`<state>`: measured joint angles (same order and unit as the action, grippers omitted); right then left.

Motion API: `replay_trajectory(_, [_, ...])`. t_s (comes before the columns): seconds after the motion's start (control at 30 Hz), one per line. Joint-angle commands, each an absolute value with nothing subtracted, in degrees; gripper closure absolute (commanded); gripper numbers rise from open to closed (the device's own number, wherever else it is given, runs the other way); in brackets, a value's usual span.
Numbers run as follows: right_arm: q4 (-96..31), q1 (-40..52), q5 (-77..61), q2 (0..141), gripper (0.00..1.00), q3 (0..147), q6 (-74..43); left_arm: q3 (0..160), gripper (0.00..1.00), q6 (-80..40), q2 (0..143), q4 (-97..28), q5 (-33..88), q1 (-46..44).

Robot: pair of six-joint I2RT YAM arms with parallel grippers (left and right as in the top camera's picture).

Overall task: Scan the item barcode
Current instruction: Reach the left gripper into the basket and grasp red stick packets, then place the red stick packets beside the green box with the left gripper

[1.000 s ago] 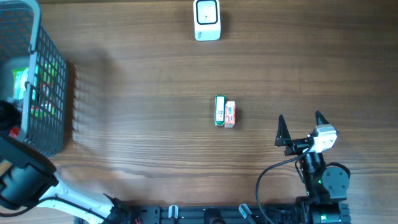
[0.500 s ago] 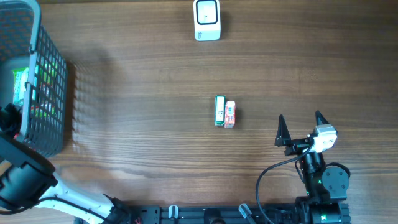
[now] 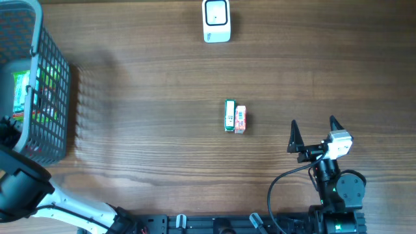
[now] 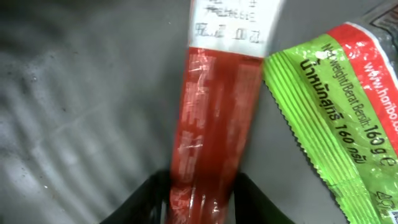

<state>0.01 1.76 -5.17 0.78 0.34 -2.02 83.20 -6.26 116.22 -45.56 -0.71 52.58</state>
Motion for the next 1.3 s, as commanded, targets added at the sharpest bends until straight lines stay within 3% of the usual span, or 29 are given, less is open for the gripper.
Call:
replay_trajectory(0.0, [0.34, 1.48, -6.07, 0.43, 0.00, 0.30, -1.52, 82.32, 0.71, -6.42, 119.81, -45.63, 2.09, 52.86])
replay_trajectory(0.07, [0.34, 1.48, -6.07, 0.43, 0.00, 0.30, -1.52, 82.32, 0.77, -6.42, 119.81, -45.65, 2.11, 52.86])
replay_trajectory(0.13, [0.34, 1.48, -6.07, 0.43, 0.00, 0.30, -1.52, 82.37, 0.91, -6.48, 119.79, -45.58, 2.15, 52.84])
replay_trajectory(0.2, [0.34, 1.48, -6.07, 0.43, 0.00, 0.30, -1.52, 82.85, 0.96, -6.85, 119.44, -45.74, 2.37, 52.84])
replay_trajectory(0.4, [0.34, 1.48, -6.07, 0.43, 0.00, 0.30, -1.52, 91.90, 0.96, -7.09, 113.84, -51.83, 7.29, 52.84])
replay_trajectory(0.63, [0.34, 1.48, -6.07, 0.43, 0.00, 0.30, -1.54, 109.14, 0.96, -15.77, 100.97, -59.90, 13.17, 52.25])
replay_trajectory(0.73, [0.34, 1.48, -6.07, 0.43, 0.00, 0.30, -1.52, 110.17, 0.96, -24.53, 92.86, -60.12, 24.32, 49.47])
replay_trajectory(0.8, [0.34, 1.48, -6.07, 0.43, 0.00, 0.30, -1.52, 110.17, 0.96, -24.91, 88.90, -61.58, 30.92, 45.06])
replay_trajectory(0.93, [0.34, 1.48, -6.07, 0.43, 0.00, 0.30, -1.54, 110.15, 0.96, -21.63, 85.06, -68.86, 29.47, 31.07])
replay_trajectory(1.07, [0.34, 1.48, -6.07, 0.43, 0.00, 0.30, -1.54, 107.09, 0.96, -20.14, 85.91, -74.37, 19.42, 13.26])
replay_trajectory(1.1, [0.34, 1.48, -6.07, 0.43, 0.00, 0.30, -1.54, 102.83, 0.96, -20.14, 86.87, -74.24, 14.52, 4.91])
replay_trajectory(1.27, [0.34, 1.48, -6.07, 0.43, 0.00, 0.30, -1.52, 84.09, 0.96, -21.54, 92.01, -65.14, 9.28, -14.57])
